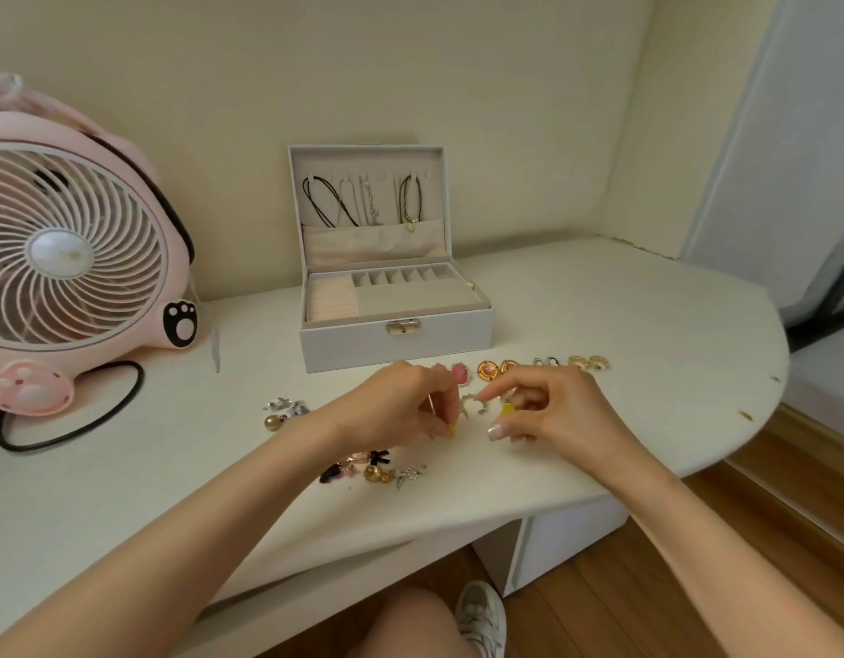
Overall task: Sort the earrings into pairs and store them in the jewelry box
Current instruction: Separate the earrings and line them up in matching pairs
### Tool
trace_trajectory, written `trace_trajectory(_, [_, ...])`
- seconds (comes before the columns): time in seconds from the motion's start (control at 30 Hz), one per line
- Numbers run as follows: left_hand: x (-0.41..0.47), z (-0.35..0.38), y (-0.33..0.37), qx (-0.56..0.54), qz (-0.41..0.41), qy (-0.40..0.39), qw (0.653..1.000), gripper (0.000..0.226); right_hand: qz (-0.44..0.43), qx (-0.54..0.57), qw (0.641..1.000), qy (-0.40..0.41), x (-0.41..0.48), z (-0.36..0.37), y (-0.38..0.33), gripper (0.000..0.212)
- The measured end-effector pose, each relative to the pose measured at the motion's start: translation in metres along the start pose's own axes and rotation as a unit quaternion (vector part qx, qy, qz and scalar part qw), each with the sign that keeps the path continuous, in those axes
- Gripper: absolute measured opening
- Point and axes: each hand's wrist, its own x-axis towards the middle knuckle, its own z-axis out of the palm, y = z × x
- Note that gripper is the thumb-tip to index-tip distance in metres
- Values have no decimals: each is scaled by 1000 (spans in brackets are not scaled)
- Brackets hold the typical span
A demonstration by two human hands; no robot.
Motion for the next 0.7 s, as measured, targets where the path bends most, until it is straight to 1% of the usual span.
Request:
trace_trajectory(0.07, [7,2,2,19,7,-3,1000,5,2,-8,1000,1,-1,-2,2,21])
trace_trajectory(0.23, [14,12,1,24,8,-32,999,6,16,-1,1000,8,0,-2,8,10])
trace_trajectory(0.27, [14,14,0,20,6,-27,999,7,19,9,1000,8,0,-1,9,8])
trace_trajectory(0.33, [14,17,-3,17,1,-7,1000,10,26,14,1000,9,0,1,10,11])
trace_trajectory(0.5, [11,19,-7,12,-3,30,999,13,47,-32,998,30,3,9,13,21])
trace_trajectory(0.63, [9,17,-9,-1,-13,35,999,6,55,-25,998,23,6,16,14,7])
trace_trajectory(0.7, [7,16,-11,-18,-18,34,999,6,58,-22,998,17,9,17,14,5])
